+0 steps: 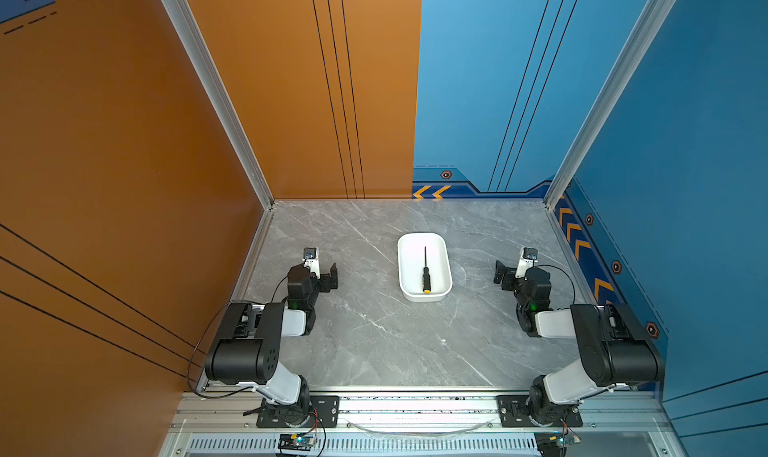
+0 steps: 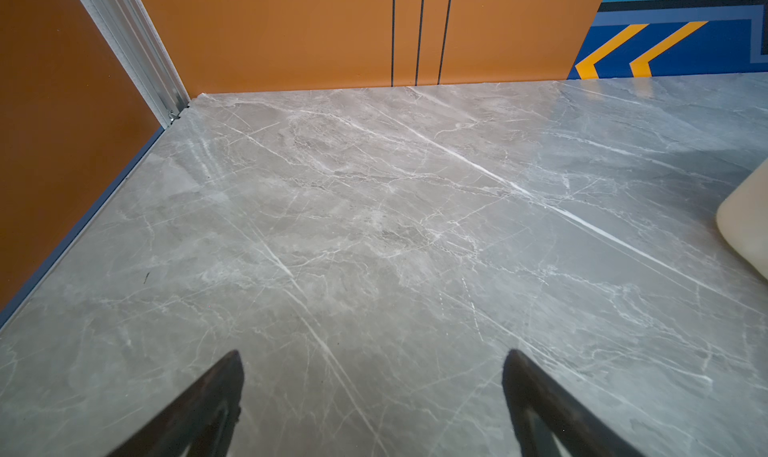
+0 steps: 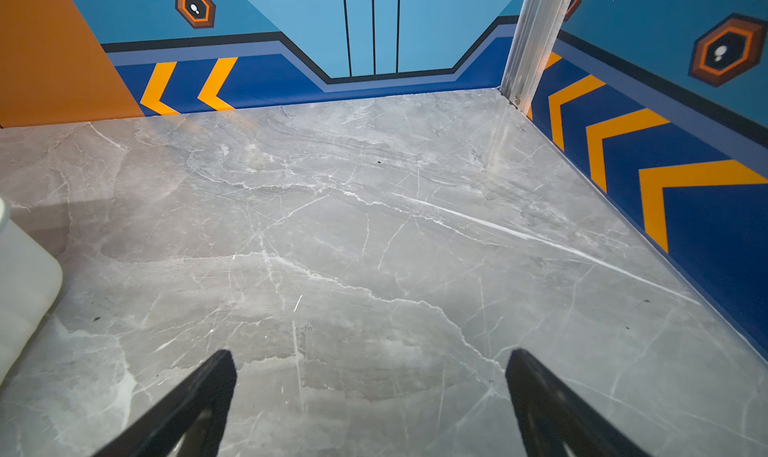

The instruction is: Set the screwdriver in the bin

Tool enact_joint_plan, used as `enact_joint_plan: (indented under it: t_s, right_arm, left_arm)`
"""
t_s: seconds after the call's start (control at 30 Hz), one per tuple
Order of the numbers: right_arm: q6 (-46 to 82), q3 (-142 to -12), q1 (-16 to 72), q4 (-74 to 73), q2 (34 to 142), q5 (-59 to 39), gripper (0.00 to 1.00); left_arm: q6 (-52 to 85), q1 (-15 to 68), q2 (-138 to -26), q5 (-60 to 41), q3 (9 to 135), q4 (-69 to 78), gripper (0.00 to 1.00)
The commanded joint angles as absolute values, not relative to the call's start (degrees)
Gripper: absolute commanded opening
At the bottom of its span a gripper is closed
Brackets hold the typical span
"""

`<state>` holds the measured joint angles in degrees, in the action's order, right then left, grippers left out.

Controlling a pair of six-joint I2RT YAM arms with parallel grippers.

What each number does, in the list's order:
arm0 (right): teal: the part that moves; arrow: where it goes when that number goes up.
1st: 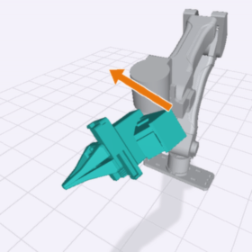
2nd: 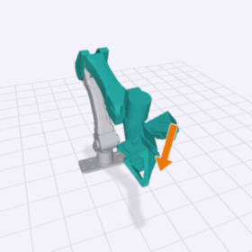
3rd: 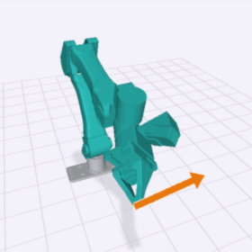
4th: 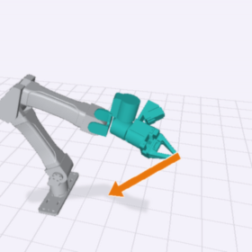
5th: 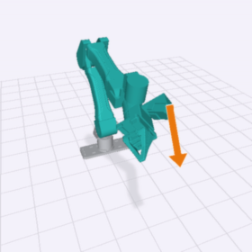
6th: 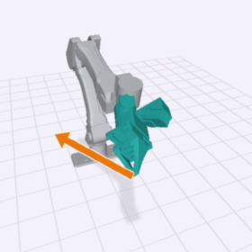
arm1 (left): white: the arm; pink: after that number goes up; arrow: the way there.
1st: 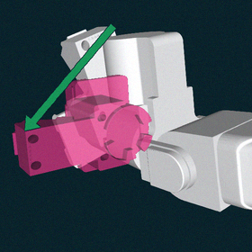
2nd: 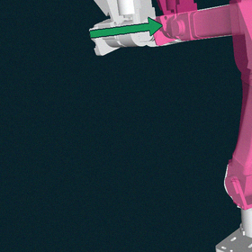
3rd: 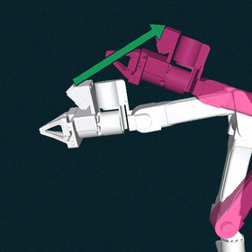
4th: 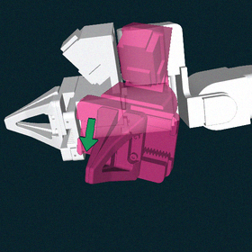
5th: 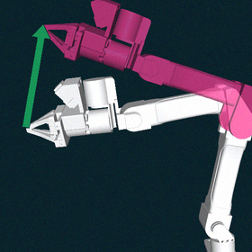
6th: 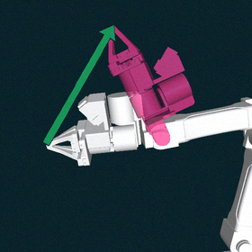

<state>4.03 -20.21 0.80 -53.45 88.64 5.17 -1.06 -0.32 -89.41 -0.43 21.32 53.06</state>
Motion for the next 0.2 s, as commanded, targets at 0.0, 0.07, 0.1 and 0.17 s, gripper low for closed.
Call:
enact_joint_plan:
  t_s: [0.0, 0.07, 0.1, 0.17]
  right_arm:
    - [4.05, -21.19, 1.06, -52.38, 88.59, 6.45, 1.00]
    - [4.39, -21.18, 0.54, -52.46, 88.59, 5.47, 1.00]
    - [4.31, -21.18, 0.59, -52.47, 88.59, 5.61, 1.00]
    - [4.17, -21.23, 0.85, -52.39, 88.59, 6.15, 1.00]
  left_arm:
    - [-1.10, -0.28, -89.57, -0.83, 21.74, 52.73, 0.98]
    - [-1.03, -0.35, -89.64, -0.93, 21.83, 52.74, 0.98]
    - [-0.73, -0.29, -89.73, 0.50, 21.89, 52.66, 0.98]
    - [0.14, 0.42, -89.53, 5.86, 21.73, 52.73, 0.98]
